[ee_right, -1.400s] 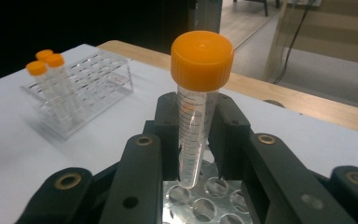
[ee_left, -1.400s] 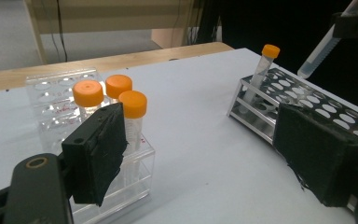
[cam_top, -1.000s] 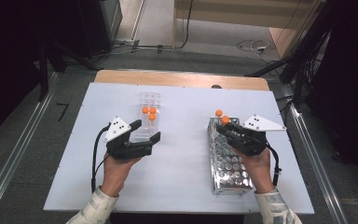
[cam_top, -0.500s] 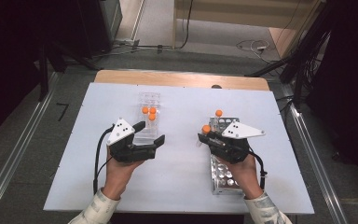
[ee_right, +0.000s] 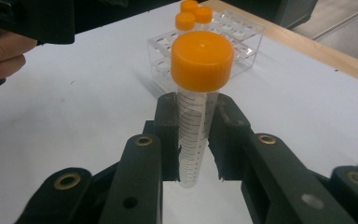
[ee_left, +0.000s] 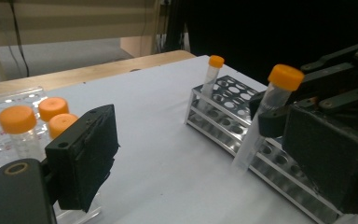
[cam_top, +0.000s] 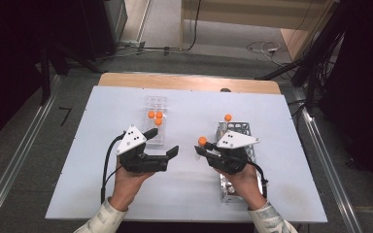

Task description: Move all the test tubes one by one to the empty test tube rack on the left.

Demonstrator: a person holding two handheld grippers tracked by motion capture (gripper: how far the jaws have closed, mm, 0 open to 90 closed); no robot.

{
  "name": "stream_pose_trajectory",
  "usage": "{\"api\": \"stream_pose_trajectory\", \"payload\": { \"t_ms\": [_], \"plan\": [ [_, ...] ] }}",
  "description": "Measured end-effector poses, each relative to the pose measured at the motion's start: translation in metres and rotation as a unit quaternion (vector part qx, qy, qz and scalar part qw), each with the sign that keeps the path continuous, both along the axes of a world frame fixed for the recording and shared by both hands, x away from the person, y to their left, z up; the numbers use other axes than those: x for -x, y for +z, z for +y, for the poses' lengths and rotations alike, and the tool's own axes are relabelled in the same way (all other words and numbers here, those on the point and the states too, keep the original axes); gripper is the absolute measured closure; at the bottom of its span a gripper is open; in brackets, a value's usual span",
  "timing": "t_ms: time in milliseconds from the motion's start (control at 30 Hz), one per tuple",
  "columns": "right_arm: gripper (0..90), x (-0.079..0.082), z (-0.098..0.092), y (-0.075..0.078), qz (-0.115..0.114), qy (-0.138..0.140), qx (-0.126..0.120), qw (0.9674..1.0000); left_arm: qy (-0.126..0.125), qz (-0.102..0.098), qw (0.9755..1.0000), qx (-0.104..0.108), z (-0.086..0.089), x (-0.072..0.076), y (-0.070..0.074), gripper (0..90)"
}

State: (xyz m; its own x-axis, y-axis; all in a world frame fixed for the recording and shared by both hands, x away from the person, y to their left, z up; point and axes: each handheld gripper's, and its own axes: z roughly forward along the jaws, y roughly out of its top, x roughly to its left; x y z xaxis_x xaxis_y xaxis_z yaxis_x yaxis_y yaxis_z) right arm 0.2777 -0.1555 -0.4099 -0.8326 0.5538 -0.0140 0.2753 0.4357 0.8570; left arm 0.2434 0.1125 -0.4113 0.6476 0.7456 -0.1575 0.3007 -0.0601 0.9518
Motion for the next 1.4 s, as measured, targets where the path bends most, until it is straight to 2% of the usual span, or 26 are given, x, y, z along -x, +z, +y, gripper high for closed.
{"api": "stream_pose_trajectory", "payload": {
  "t_ms": [100,467,600,767,833,933,967,1033,1300,1400],
  "plan": [
    [71.6,0.003,0.009,-0.003,0.002,0.005,0.012,0.9999,-0.009,0.001,1.0,0.0,-0.003,0.001,0.001,10.6],
    [71.6,0.008,0.03,-0.01,0.016,0.033,0.019,0.9991,-0.05,-0.013,0.9986,-0.002,-0.012,0.005,0.001,17.2],
    [71.6,0.01,0.035,-0.01,0.028,0.047,0.01,0.9984,-0.061,-0.018,0.998,-0.005,-0.014,0.006,0.001,26.9],
    [71.7,0.011,0.04,-0.011,0.041,0.059,0.001,0.9974,-0.079,-0.019,0.9966,-0.016,-0.019,0.006,-0.003,31.2],
    [71.7,0.012,0.042,-0.012,0.046,0.063,-0.001,0.997,-0.074,-0.02,0.9968,-0.021,-0.02,0.005,-0.004,32.7],
    [71.7,0.012,0.042,-0.012,0.045,0.066,-0.001,0.9968,-0.076,-0.02,0.9967,-0.023,-0.02,0.005,-0.005,37.5],
    [71.7,0.013,0.043,-0.012,0.045,0.066,-0.003,0.9968,-0.075,-0.02,0.9967,-0.024,-0.02,0.005,-0.006,43.5],
    [71.7,0.013,0.043,-0.012,0.045,0.066,-0.004,0.9968,-0.081,-0.022,0.9962,-0.026,-0.021,0.006,-0.007,49.8],
    [71.7,0.012,0.042,-0.012,0.048,0.065,-0.006,0.9967,-0.089,-0.026,0.9951,-0.035,-0.025,0.007,-0.008,61.0],
    [71.7,0.012,0.042,-0.012,0.05,0.067,-0.009,0.9964,-0.088,-0.026,0.9951,-0.036,-0.025,0.007,-0.009,68.4]
  ]
}}
